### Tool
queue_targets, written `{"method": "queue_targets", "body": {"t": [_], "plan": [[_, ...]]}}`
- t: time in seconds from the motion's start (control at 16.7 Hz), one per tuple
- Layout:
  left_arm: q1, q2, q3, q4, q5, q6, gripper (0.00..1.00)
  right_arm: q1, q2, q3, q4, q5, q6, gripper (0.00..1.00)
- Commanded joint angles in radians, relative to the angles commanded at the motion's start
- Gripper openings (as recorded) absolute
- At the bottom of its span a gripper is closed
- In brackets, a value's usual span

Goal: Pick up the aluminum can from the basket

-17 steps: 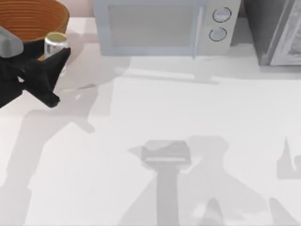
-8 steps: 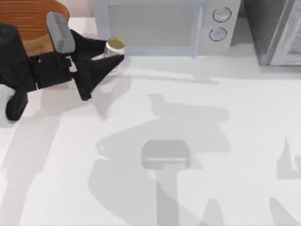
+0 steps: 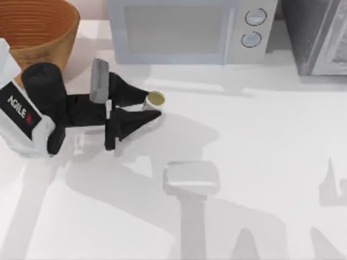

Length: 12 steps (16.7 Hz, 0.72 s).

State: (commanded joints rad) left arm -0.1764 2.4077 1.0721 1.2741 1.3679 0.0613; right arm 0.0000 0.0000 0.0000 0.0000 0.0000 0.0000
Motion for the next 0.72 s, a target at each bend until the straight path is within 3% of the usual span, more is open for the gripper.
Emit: {"method": "queue_targets", "body": {"t": [0.24, 0.66, 0.72], "plan": [[-0.007, 0.101, 0.046, 0.056, 0.061, 0.000, 0.00, 0.000, 0.000, 0.000, 0.000, 0.000, 0.000, 1.00], [-0.008, 0.111, 0.050, 0.062, 0.067, 0.000, 0.00, 0.000, 0.000, 0.000, 0.000, 0.000, 0.000, 1.00], [-0.008, 0.111, 0.050, 0.062, 0.067, 0.000, 0.08, 0.000, 0.000, 0.000, 0.000, 0.000, 0.000, 1.00]]}}
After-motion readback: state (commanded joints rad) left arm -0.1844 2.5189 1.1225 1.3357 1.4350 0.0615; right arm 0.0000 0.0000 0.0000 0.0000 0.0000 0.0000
